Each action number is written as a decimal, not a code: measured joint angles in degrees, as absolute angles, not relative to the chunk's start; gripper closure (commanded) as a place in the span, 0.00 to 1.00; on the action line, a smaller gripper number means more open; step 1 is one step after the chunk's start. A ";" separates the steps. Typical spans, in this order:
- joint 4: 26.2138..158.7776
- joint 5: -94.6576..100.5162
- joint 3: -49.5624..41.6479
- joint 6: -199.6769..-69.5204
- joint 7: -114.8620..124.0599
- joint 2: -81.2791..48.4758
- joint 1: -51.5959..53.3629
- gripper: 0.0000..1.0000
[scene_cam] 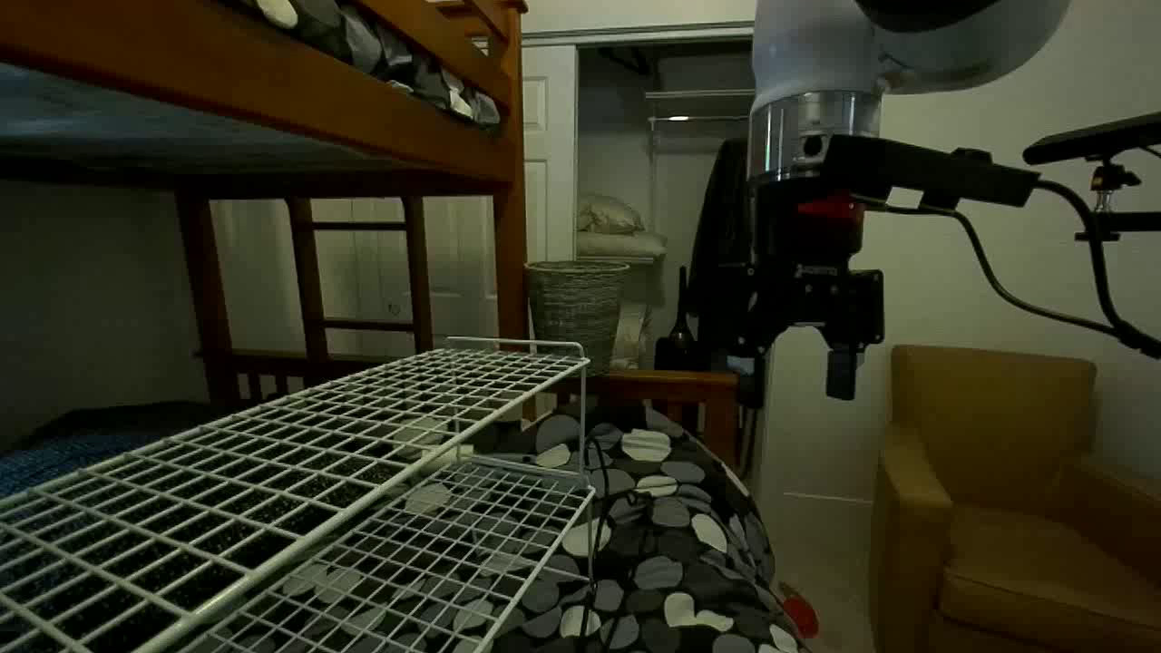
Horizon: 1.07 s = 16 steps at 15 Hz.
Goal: Remove the black coat hanger from the bottom rack and hang it on the top rack
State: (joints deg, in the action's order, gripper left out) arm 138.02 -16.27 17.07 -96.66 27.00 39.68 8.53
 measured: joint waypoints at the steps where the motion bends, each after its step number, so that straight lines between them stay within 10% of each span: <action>1: 138.02 -16.27 17.07 -96.66 27.00 39.68 8.53 0.00; 16: 134.86 -16.06 11.89 -97.48 27.05 32.86 1.67 0.00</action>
